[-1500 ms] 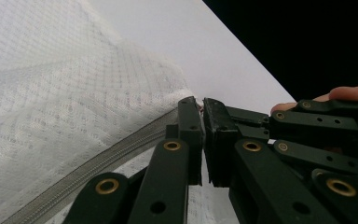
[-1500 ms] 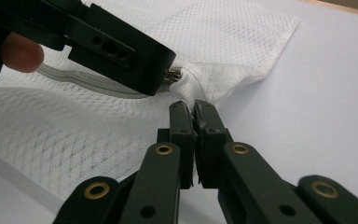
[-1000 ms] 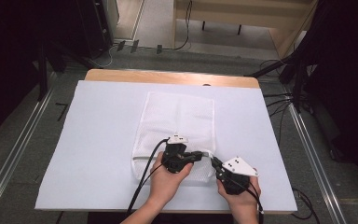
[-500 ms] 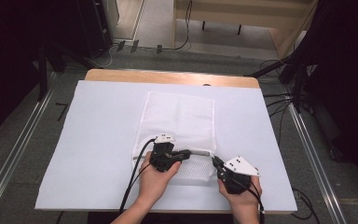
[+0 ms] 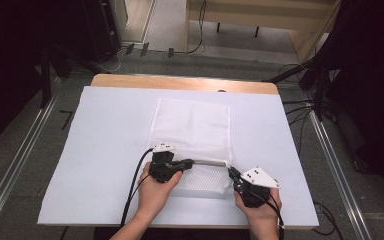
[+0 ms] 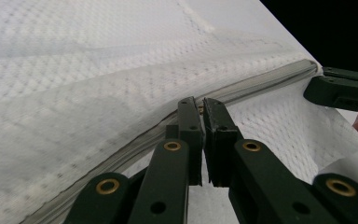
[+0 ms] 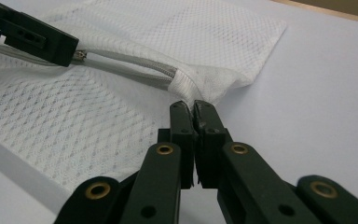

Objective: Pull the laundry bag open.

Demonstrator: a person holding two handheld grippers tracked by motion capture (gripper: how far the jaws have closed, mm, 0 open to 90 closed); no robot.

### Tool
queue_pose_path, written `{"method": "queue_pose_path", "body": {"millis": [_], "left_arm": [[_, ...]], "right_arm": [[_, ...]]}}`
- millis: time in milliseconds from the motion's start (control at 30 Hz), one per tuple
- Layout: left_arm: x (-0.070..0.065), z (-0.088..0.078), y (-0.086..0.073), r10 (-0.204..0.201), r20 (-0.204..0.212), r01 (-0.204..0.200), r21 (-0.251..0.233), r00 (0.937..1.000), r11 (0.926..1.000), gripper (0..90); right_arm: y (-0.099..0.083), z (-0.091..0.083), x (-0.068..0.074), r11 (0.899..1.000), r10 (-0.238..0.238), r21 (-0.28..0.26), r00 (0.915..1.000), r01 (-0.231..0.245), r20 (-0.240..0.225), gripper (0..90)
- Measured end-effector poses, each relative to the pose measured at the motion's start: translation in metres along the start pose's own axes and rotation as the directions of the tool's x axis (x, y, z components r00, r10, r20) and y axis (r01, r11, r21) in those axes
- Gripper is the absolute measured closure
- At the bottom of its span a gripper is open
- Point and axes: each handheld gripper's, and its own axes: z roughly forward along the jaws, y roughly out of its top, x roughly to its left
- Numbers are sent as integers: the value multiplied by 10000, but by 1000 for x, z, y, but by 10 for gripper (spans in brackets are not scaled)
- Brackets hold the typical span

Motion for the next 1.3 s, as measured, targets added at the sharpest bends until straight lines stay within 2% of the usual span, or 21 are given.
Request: {"method": "queue_pose_path", "body": {"millis": [167,267,500,733,1000,1133,1200,1233,1300], "left_arm": [[14,-9,-3,-132,-318,129,-110,9994,9999,872],[25,-16,-6,-373,-420,367,-147,9984,9992,872],[43,-32,-12,-612,-683,595,-269,9958,9979,871],[61,-55,-18,-824,-980,787,-407,9918,9961,871],[74,-75,-25,-927,-1105,879,-477,9895,9950,871],[80,-86,-29,-827,-1503,758,-517,9852,9958,871],[86,-90,-32,-1010,-1225,955,-498,9873,9942,871],[87,-92,-34,-1071,-1129,1024,-460,9878,9937,870],[84,-92,-36,-821,-1350,778,-365,9874,9963,871]], "right_arm": [[1,-1,-1,10000,5,-16,10000,-5,70,893],[1,-2,-6,9999,163,-31,9998,-163,138,893],[0,-1,-8,9998,169,-46,9997,-169,201,893],[0,-1,-9,9998,207,-42,9996,-206,209,893],[0,-2,-10,9997,201,-140,9993,-197,308,893],[0,-2,-11,9997,209,-118,9988,-204,451,893],[0,-3,-14,9993,328,-168,9983,-320,490,894],[0,-3,-16,9992,334,-221,9988,-326,364,893],[-1,-3,-14,9995,278,-166,9988,-272,404,893]]}}
